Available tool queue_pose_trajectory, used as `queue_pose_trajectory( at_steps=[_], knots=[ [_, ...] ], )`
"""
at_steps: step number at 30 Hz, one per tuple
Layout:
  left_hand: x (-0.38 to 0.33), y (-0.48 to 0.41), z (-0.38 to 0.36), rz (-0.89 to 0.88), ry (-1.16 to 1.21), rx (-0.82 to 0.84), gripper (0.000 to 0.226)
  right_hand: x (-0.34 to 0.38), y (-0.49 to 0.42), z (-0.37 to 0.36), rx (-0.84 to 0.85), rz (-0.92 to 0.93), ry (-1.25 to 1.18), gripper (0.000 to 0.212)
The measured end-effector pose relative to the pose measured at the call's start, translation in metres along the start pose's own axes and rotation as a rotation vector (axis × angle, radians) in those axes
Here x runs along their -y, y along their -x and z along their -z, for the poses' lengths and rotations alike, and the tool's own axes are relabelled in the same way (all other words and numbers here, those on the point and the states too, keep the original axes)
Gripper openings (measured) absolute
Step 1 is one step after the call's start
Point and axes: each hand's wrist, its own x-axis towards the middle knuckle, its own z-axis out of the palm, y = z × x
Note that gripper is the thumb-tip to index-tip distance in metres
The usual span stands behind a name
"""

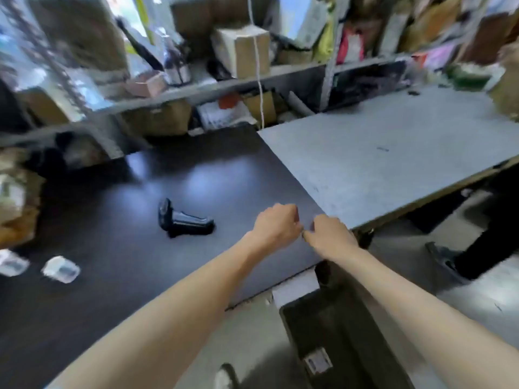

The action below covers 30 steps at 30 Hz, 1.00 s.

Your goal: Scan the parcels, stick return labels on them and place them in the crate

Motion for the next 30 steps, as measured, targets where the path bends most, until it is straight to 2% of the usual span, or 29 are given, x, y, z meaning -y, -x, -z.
queue_pose_trajectory(
  at_steps=[6,12,19,26,30],
  knots=[
    [0.164,0.103,0.099,0.374,0.100,-0.259,0.021,0.190,0.009,-0.046,0.055,0.314,-0.021,0.030],
    [0.324,0.207,0.140,0.684,0.186,-0.364,0.018,0.348,0.031,-0.125,0.204,0.517,-0.025,0.027],
    [0.466,0.266,0.164,0.803,0.262,-0.476,0.013,0.484,0.035,-0.197,0.329,0.552,-0.075,0.024],
    [0.542,0.292,0.182,0.887,0.292,-0.456,0.012,0.561,0.046,-0.252,0.397,0.636,-0.173,0.008],
    [0.563,0.287,0.183,0.926,0.350,-0.473,0.010,0.589,0.029,-0.264,0.380,0.577,-0.318,0.026]
  ],
)
